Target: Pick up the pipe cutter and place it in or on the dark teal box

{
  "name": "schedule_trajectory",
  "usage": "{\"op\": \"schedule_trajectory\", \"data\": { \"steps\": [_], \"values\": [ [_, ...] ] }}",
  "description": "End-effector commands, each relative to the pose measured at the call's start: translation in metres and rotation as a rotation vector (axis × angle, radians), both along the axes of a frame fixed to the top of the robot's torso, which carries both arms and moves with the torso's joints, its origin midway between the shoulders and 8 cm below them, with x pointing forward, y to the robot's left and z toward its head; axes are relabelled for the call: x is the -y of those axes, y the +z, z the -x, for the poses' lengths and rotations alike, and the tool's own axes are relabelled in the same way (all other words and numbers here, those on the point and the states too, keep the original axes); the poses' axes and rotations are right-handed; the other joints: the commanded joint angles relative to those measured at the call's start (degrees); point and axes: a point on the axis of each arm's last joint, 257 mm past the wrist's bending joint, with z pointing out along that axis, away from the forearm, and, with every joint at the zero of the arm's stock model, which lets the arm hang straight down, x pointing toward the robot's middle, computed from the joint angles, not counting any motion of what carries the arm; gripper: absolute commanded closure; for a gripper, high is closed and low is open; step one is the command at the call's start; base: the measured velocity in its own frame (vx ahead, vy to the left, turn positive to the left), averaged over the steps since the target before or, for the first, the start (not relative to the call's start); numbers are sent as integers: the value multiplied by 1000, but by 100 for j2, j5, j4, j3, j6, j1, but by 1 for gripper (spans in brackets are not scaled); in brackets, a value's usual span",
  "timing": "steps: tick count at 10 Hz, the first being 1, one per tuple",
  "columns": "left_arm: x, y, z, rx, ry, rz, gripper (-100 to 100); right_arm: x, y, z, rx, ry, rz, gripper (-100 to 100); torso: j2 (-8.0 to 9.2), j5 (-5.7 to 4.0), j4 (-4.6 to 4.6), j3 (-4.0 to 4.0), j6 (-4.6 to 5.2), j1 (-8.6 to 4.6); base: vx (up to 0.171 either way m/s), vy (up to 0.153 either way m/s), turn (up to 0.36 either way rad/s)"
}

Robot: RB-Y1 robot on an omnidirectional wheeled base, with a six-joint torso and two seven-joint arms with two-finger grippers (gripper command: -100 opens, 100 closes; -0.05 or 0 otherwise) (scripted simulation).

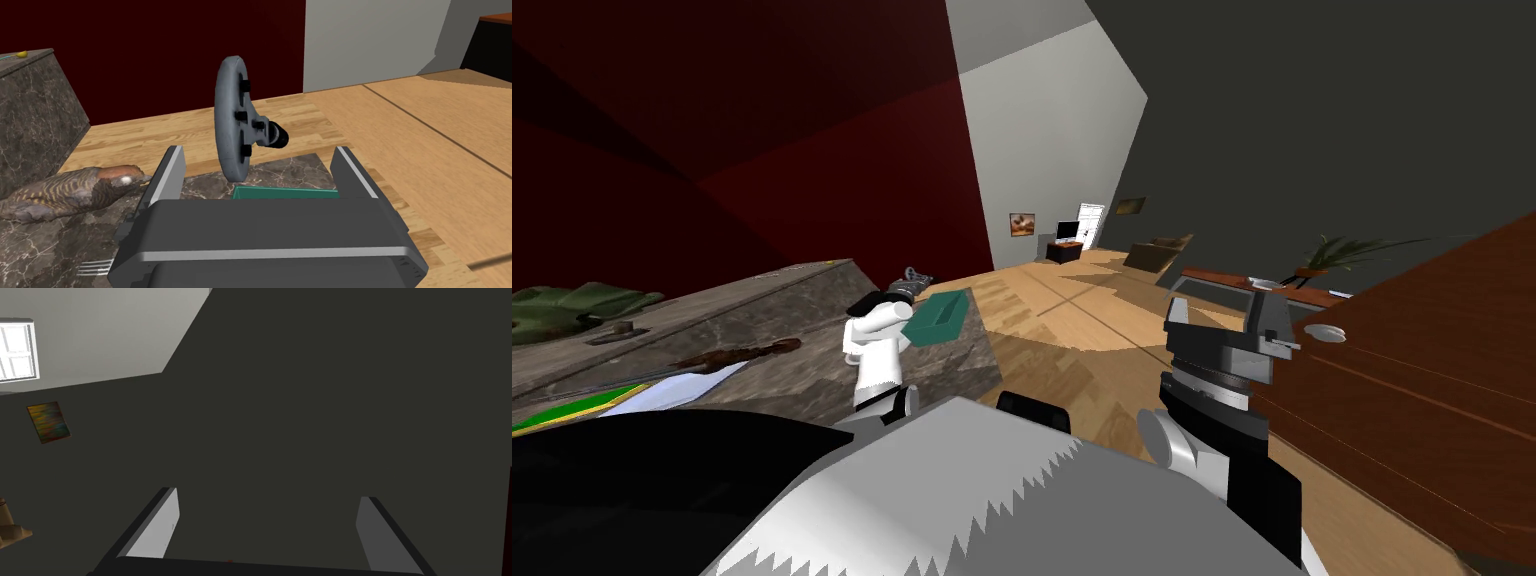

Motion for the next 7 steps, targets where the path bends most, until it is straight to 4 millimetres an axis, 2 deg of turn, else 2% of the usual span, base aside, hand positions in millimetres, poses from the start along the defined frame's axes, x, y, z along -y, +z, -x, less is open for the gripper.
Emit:
{"op": "schedule_trajectory", "data": {
  "steps": [1, 3, 4, 5, 6, 7],
  "values": [
    [-9, 3, 6, 12, 35, 14, -100, 0, 0, 0, 0, 0, 0, 0, 0, 0, 0, 0, 0, 0, -168, 18, -429],
    [-14, 2, 9, -11, 58, -12, -100, 0, 0, 0, 0, 0, 0, 0, 4, 3, 3, 5, -15, 9, -57, 8, 16],
    [-29, 10, 15, 25, 98, 19, -100, 0, 0, 0, 0, 0, 0, 0, -18, 3, -2, -8, -14, 6, -131, 3, -364],
    [-32, 9, 18, 19, 116, 14, -100, 0, 0, 0, 0, 0, 0, 0, 4, 1, 1, 3, -2, 4, -158, 17, -383],
    [-36, 9, 22, 0, 135, -7, -100, 0, 0, 0, 0, 0, 0, 0, 15, 2, 5, 10, -7, 8, -77, 7, -61],
    [-49, 17, 28, 38, 172, 26, -100, 0, 0, 0, 0, 0, 0, 0, -1, 3, 2, 3, -15, 9, -156, -13, -318]
  ]
}}
